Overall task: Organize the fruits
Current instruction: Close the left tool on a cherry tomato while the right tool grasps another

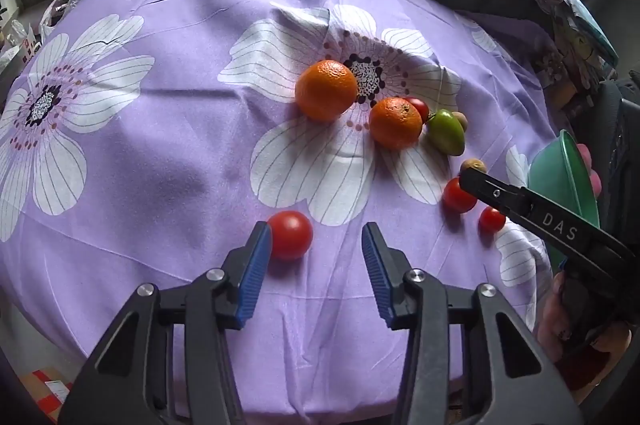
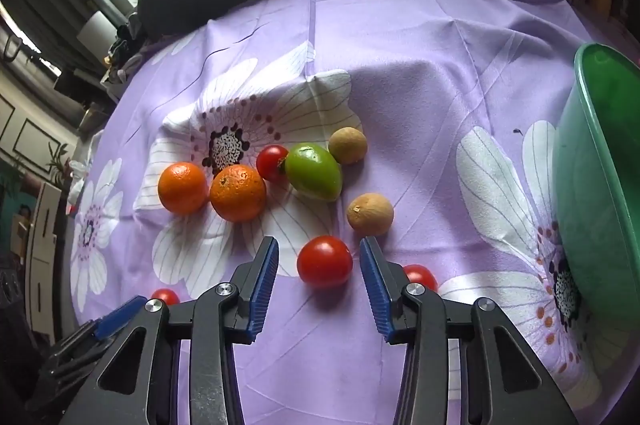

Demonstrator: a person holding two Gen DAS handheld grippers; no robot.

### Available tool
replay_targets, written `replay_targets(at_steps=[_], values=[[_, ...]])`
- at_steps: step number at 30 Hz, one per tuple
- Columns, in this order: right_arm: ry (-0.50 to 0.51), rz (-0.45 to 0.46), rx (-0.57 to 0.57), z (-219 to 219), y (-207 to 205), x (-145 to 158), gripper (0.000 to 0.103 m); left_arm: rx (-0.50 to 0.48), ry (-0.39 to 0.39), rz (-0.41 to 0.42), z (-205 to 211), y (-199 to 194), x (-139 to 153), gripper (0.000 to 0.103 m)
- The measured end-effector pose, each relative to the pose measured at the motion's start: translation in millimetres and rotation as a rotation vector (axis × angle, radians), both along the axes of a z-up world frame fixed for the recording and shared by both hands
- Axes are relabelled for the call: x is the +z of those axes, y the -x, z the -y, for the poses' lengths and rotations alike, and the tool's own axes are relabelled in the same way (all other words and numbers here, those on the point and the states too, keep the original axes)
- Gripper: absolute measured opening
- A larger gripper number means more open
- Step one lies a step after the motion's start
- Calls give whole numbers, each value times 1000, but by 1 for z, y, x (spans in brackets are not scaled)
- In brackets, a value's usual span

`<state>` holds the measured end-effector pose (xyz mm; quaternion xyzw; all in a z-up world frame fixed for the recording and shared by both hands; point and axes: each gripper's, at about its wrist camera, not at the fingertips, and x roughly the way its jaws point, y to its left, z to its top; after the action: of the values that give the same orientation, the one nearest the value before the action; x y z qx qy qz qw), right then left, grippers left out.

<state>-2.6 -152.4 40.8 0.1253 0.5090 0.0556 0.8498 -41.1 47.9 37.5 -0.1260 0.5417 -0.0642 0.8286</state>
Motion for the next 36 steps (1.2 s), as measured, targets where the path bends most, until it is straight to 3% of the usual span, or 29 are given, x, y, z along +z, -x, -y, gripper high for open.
replay_targets(at_steps=[10,21,24,26,31,36], values=[[18,-54,4,-13,-10,-12,36,-3,-10,-59,2,-8,-17,40],[29,-37,11,-17,-13,-18,34,75,2,-20,-7,-12,-15,40],[38,-35,11,-19,-13,-18,34,84,-12,-10,-5,-12,-14,35],[51,-34,12,-21,-13,-19,34,87,-33,-3,-4,-12,-14,27],[87,-31,16,-23,-14,-18,34,74,-55,10,0,-12,-14,27],[75,-22,18,-22,-13,-17,33,50,-29,30,7,-12,-11,27]])
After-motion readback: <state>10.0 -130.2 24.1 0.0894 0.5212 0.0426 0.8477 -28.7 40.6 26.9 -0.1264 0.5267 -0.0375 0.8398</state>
